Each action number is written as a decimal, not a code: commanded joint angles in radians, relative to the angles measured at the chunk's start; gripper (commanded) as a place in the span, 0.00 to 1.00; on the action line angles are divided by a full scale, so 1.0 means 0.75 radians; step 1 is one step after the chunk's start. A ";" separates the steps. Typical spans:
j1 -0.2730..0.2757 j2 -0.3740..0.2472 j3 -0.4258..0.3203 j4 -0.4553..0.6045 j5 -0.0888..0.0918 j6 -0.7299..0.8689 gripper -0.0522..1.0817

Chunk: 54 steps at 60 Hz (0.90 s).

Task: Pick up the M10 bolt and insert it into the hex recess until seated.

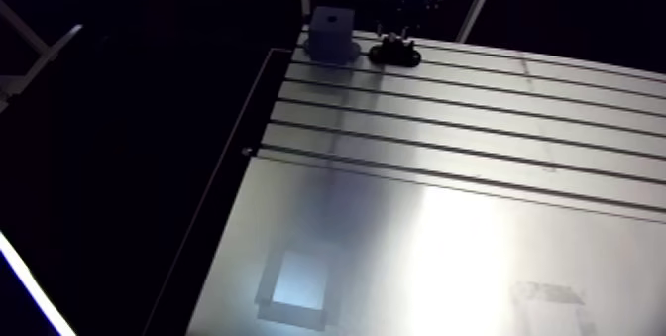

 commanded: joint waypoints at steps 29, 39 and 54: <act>0.002 0.002 -0.001 0.002 -0.013 0.003 0.53; 0.002 0.002 -0.001 0.004 -0.013 0.003 0.54; 0.002 0.006 -0.001 0.002 -0.013 0.001 0.56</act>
